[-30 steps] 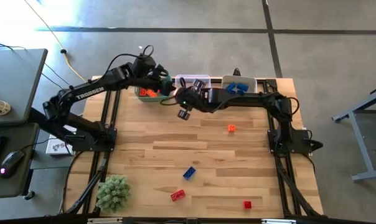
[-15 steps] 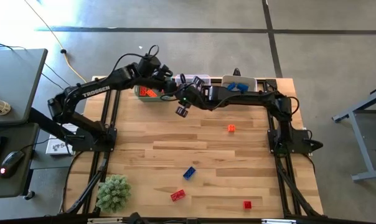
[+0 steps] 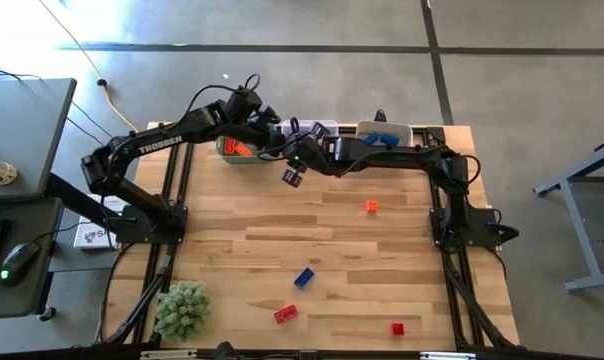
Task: Sort & place blocks by color
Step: Put the orange game piece into the green bin
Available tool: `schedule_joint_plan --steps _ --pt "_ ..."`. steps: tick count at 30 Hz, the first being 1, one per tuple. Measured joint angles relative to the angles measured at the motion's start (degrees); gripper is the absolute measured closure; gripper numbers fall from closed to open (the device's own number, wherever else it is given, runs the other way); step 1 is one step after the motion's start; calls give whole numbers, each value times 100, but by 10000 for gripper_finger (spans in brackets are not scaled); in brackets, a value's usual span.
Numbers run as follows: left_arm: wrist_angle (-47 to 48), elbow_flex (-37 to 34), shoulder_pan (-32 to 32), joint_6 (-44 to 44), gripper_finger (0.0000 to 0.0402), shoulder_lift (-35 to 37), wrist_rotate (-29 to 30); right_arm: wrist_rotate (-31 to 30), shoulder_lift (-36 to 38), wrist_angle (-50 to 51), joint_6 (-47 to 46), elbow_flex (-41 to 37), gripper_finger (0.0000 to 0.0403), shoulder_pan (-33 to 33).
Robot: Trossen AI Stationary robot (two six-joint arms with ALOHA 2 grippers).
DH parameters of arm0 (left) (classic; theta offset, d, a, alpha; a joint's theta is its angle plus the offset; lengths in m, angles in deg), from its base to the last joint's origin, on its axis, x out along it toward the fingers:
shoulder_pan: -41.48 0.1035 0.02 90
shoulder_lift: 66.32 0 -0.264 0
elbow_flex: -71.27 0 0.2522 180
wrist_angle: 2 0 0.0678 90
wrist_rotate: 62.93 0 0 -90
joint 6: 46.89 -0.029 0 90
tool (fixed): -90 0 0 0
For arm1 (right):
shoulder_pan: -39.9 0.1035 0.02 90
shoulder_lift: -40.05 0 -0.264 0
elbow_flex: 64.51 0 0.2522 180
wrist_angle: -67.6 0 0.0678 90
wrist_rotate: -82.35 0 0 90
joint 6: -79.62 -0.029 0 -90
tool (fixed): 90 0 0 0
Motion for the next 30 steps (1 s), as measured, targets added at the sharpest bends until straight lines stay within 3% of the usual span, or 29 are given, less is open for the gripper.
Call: schedule_joint_plan --steps 15,24,26,30 --pt "-27 9 -7 -517 322 -4 31 -134 -7 -17 -8 0 292 2" --pt "-14 7 -11 -764 328 -11 30 2 -8 2 -176 0 290 2" --pt "-5 8 -16 -875 328 -11 39 -2 -9 22 -305 0 256 2" --pt "22 2 16 -1155 330 -11 241 30 -8 125 -395 0 145 1"
